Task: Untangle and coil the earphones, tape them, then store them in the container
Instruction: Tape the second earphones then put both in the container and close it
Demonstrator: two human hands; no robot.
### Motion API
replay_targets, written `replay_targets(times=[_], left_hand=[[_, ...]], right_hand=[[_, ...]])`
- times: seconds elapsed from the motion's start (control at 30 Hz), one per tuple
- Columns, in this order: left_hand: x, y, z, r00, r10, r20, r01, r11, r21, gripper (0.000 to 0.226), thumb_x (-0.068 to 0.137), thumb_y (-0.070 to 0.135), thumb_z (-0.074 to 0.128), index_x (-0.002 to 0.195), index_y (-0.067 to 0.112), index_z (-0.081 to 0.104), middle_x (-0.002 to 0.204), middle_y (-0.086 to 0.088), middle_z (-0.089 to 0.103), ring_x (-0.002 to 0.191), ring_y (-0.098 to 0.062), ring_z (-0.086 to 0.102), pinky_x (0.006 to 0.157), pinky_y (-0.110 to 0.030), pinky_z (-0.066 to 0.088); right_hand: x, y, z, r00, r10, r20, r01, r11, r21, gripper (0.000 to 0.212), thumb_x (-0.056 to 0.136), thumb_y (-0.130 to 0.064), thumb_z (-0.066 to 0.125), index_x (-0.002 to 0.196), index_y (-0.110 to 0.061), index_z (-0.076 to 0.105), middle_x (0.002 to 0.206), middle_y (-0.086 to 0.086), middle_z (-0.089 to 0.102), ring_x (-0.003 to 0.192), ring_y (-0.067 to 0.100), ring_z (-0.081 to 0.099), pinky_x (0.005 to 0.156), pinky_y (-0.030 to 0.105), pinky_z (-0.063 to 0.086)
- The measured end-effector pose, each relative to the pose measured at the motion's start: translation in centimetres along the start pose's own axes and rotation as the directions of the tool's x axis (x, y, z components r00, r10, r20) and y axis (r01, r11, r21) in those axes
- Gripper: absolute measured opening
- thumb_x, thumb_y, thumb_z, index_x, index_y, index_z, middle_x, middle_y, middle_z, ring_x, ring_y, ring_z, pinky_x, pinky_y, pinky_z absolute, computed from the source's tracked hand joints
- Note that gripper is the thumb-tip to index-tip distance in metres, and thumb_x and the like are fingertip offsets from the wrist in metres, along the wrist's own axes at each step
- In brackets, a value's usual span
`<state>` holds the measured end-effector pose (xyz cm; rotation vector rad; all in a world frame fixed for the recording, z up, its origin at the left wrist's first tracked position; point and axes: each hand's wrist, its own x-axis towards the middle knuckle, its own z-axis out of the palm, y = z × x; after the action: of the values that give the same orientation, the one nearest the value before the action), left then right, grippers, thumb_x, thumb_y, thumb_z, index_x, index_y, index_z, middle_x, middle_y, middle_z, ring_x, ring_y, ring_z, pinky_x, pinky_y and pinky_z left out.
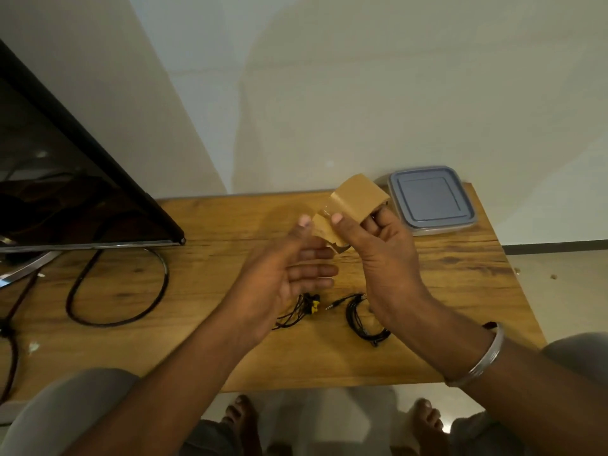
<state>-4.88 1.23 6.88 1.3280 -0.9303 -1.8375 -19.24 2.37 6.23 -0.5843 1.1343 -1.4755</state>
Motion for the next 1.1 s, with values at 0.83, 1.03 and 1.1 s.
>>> replay_targets(times=[0.83,1.03,1.1], left_hand=[[2.3,-0.9,-0.9,0.988,0.069,-0.135,-0.091,0.981,-0.169,0.020,0.090,0.003,0.066,0.106,-0.010,0.066,0.110,-0.021,0.073,0.103,-0.027,0.072,0.095,-0.035,0.057],[3.0,-1.8,-0.8,0.993,0.054,-0.109,-0.077,0.972,-0.223,0.004,0.091,0.003,0.064,0.090,0.000,0.067,0.094,-0.012,0.075,0.090,-0.020,0.074,0.087,-0.032,0.060],[3.2,-2.0,-0.9,0.991,0.058,-0.120,-0.082,0.975,-0.205,0.006,0.091,0.003,0.064,0.093,-0.002,0.067,0.099,-0.014,0.074,0.094,-0.022,0.073,0.086,-0.030,0.060]], right_hand=[[1.9,-0.7,-1.1,0.967,0.218,-0.132,-0.236,0.962,-0.140,0.022,0.092,-0.023,0.071,0.109,-0.009,0.068,0.101,0.004,0.077,0.088,0.020,0.075,0.072,0.026,0.059],[3.1,-1.0,-2.0,0.902,0.415,-0.121,-0.426,0.900,-0.087,0.034,0.090,-0.021,0.073,0.118,-0.006,0.061,0.116,0.016,0.073,0.087,0.022,0.074,0.070,0.031,0.060],[3.3,-1.0,-2.2,0.878,0.465,-0.115,-0.473,0.879,-0.054,0.038,0.090,-0.018,0.074,0.122,-0.004,0.059,0.111,0.015,0.074,0.086,0.023,0.074,0.068,0.031,0.061]])
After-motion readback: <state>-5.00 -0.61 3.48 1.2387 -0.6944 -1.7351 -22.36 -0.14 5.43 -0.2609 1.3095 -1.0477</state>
